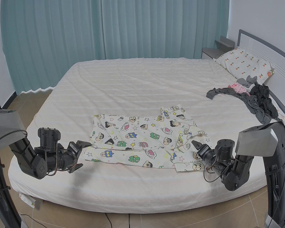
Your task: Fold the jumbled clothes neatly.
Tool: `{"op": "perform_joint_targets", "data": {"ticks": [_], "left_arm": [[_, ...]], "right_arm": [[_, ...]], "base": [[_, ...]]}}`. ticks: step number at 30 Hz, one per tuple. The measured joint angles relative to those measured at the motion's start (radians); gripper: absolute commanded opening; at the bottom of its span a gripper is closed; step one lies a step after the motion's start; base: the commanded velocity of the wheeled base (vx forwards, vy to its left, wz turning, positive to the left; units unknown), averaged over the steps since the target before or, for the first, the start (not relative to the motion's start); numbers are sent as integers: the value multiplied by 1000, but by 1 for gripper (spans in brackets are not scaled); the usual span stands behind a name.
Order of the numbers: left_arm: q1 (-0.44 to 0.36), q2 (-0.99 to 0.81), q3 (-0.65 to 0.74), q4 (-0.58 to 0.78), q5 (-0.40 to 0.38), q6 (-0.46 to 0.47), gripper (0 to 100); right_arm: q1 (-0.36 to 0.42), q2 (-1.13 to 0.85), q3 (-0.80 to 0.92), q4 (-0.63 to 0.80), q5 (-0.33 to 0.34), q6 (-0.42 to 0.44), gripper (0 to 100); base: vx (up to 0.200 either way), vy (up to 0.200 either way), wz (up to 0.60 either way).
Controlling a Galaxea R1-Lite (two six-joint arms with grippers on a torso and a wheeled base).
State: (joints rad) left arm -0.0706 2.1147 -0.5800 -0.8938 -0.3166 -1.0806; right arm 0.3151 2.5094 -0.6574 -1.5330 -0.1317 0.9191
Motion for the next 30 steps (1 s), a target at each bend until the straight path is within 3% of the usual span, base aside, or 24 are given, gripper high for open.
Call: {"op": "perform_joint_targets", "data": {"ticks": [6, 21, 30], "left_arm": [[0, -3, 2, 0, -7, -3, 100], [0, -6, 6, 0, -7, 0, 100], [-9, -7, 27, -4, -9, 55, 100]], "right_arm": [[4, -44, 74, -20, 6, 56, 100], [20, -76, 92, -20, -3, 33, 100], [47, -104, 125, -20, -5, 16, 100]], "base": [[0, 0, 0], [200, 0, 0], [0, 0, 0]]}}
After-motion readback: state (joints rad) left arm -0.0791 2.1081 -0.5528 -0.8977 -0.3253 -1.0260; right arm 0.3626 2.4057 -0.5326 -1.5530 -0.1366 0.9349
